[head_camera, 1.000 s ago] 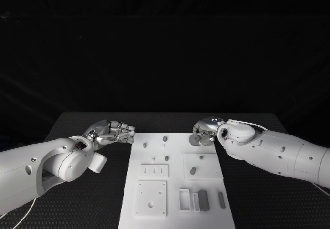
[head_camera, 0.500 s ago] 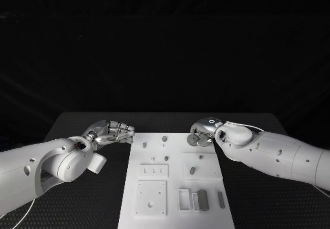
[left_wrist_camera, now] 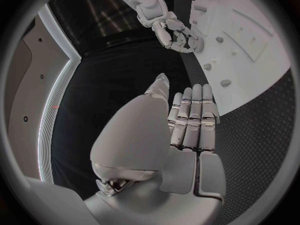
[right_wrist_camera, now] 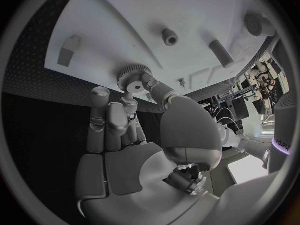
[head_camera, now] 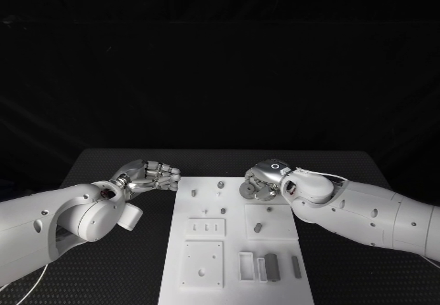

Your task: Assemble the parts on the task board

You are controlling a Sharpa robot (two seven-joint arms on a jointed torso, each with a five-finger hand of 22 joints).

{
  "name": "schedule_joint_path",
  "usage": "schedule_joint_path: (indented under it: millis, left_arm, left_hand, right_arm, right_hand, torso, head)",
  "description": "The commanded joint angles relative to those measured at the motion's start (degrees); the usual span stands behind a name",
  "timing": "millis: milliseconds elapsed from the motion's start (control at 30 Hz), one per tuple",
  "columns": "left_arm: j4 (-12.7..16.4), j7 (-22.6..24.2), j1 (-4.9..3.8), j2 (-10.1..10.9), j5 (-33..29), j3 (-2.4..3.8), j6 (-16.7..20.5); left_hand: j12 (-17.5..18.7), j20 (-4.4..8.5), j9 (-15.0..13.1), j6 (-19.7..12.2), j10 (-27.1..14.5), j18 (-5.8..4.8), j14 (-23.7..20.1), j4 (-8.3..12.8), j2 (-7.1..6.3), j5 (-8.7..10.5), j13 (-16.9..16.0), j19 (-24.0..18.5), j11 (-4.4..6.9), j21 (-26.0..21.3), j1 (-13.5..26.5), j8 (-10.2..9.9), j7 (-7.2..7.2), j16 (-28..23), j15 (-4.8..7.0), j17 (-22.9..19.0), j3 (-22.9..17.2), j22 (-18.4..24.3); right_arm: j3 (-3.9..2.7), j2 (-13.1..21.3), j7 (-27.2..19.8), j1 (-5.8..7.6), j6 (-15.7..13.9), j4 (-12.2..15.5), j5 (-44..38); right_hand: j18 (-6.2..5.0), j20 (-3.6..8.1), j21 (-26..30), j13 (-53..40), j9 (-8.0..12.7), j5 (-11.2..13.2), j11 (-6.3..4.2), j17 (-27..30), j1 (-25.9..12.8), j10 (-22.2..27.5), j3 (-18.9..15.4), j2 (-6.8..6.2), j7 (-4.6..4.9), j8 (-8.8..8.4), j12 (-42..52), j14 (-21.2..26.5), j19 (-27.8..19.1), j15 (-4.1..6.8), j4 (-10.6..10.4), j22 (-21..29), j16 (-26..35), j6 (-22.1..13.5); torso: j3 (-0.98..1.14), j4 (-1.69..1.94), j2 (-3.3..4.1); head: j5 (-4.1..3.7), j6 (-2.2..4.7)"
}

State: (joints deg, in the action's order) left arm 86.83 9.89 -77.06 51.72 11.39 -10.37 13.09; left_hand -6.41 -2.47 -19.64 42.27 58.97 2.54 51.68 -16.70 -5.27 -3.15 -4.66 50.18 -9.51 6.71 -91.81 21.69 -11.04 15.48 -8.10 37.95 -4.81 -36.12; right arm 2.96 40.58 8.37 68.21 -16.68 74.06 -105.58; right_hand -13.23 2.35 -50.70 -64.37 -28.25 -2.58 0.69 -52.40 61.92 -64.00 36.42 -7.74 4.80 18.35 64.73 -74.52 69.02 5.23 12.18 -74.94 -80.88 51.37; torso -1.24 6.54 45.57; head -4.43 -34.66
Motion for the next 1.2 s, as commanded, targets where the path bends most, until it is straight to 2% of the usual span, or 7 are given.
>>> schedule_joint_path:
  millis: [33, 267, 467, 700, 833, 933, 1200]
  left_arm:
    - [0.26, 0.62, -0.07, 0.11, 0.19, 0.04, -0.45]
    - [0.40, 0.66, -0.07, 0.16, 0.19, 0.04, -0.36]
    - [0.42, 0.61, -0.07, 0.27, 0.19, 0.04, -0.34]
    - [0.35, 0.69, -0.07, -0.01, 0.19, 0.04, -0.45]
    - [0.23, 0.67, -0.07, -0.08, 0.19, 0.04, -0.50]
    - [0.20, 0.69, -0.07, -0.13, 0.19, 0.04, -0.47]
    - [0.18, 0.68, -0.07, -0.28, 0.19, 0.05, -0.51]
  left_hand:
    - [0.27, -0.20, 0.07, -0.20, 0.15, -0.34, -0.12, 0.11, -0.38, 0.13, 0.09, -0.04, -0.43, -0.27, 0.38, -0.24, -1.00, -0.39, -0.31, 0.08, -0.30, 0.07]
    - [0.29, -0.20, 0.06, -0.20, 0.16, -0.34, -0.11, 0.12, -0.40, 0.13, 0.09, -0.04, -0.43, -0.29, 0.38, -0.25, -0.99, -0.41, -0.31, 0.10, -0.30, 0.08]
    - [0.31, -0.20, 0.06, -0.19, 0.17, -0.34, -0.11, 0.11, -0.41, 0.14, 0.10, -0.04, -0.43, -0.30, 0.38, -0.26, -0.99, -0.43, -0.31, 0.11, -0.30, 0.08]
    - [0.33, -0.20, 0.06, -0.19, 0.18, -0.35, -0.11, 0.12, -0.42, 0.14, 0.10, -0.03, -0.43, -0.31, 0.38, -0.26, -0.98, -0.44, -0.31, 0.12, -0.30, 0.08]
    - [0.34, -0.20, 0.06, -0.19, 0.19, -0.34, -0.11, 0.12, -0.42, 0.13, 0.10, -0.03, -0.43, -0.32, 0.37, -0.27, -0.98, -0.46, -0.31, 0.12, -0.31, 0.08]
    - [0.34, -0.20, 0.06, -0.19, 0.19, -0.35, -0.11, 0.13, -0.42, 0.13, 0.10, -0.03, -0.43, -0.33, 0.36, -0.27, -0.98, -0.46, -0.31, 0.12, -0.31, 0.08]
    - [0.36, -0.20, 0.06, -0.18, 0.21, -0.35, -0.12, 0.13, -0.42, 0.13, 0.11, -0.04, -0.43, -0.35, 0.35, -0.28, -0.98, -0.49, -0.31, 0.13, -0.32, 0.09]
  right_arm:
    - [-0.50, 0.20, 2.62, 0.68, -3.65, 2.45, -4.44]
    - [-0.85, -0.65, 4.06, 1.17, -3.67, 6.01, -7.01]
    - [-0.76, -2.93, 4.27, 1.17, -2.95, 6.02, -8.28]
    - [0.43, -6.36, 4.14, 1.09, -2.57, 3.71, -8.53]
    - [0.88, -7.99, 3.99, 0.87, -2.14, 2.32, -8.60]
    - [1.16, -9.00, 3.97, 0.84, -1.74, 1.35, -8.62]
    - [1.98, -11.41, 4.19, 0.26, -1.29, -1.99, -8.99]
  right_hand:
    - [-1.77, 0.16, -0.44, 0.11, -0.99, -0.19, -0.31, 0.09, -0.22, -0.42, -0.09, 0.03, 1.98, 0.16, 0.19, -0.03, 0.67, 0.51, 0.36, -1.06, -0.35, 2.62]
    - [-1.77, 0.29, -0.51, 0.26, -1.08, -0.19, -0.44, 0.10, -0.51, -0.77, 0.00, -0.47, 1.85, 0.23, 0.08, -0.09, 0.92, 0.65, 0.16, -1.01, -0.48, 2.94]
    - [-1.77, 0.34, -0.50, 0.34, -1.11, -0.20, -0.48, 0.14, -0.65, -0.88, 0.11, -0.76, 1.81, 0.20, -0.01, -0.09, 0.99, 0.69, -0.04, -0.98, -0.51, 2.99]
    - [-1.77, 0.36, -0.49, 0.37, -1.11, -0.20, -0.49, 0.15, -0.65, -0.91, 0.19, -0.80, 1.80, 0.17, -0.06, -0.08, 1.00, 0.70, -0.10, -0.97, -0.51, 2.97]
    - [-1.77, 0.37, -0.48, 0.38, -1.10, -0.20, -0.49, 0.16, -0.63, -0.92, 0.22, -0.81, 1.80, 0.14, -0.08, -0.08, 1.00, 0.71, -0.11, -0.97, -0.51, 2.95]
    - [-1.77, 0.37, -0.48, 0.39, -1.10, -0.19, -0.49, 0.16, -0.63, -0.93, 0.23, -0.81, 1.81, 0.14, -0.08, -0.08, 1.00, 0.71, -0.12, -0.96, -0.51, 2.94]
    - [-1.77, 0.38, -0.46, 0.42, -1.09, -0.19, -0.48, 0.18, -0.70, -0.92, 0.28, -0.87, 1.82, 0.05, -0.15, -0.06, 1.00, 0.71, -0.20, -0.95, -0.51, 2.84]
  torso:
    - [-0.07, -0.12, -0.03]
    - [-0.02, -0.01, 0.00]
    - [-0.03, 0.03, 0.06]
    - [0.01, 0.05, 0.07]
    - [0.03, 0.19, 0.08]
    - [0.01, 0.02, 0.05]
    - [0.02, 0.02, 0.07]
  head:
    - [0.14, 0.16]
    - [0.19, 0.30]
    - [0.09, 0.39]
    - [0.46, 0.15]
    - [0.51, 0.04]
    - [0.64, -0.01]
    - [0.77, 0.01]
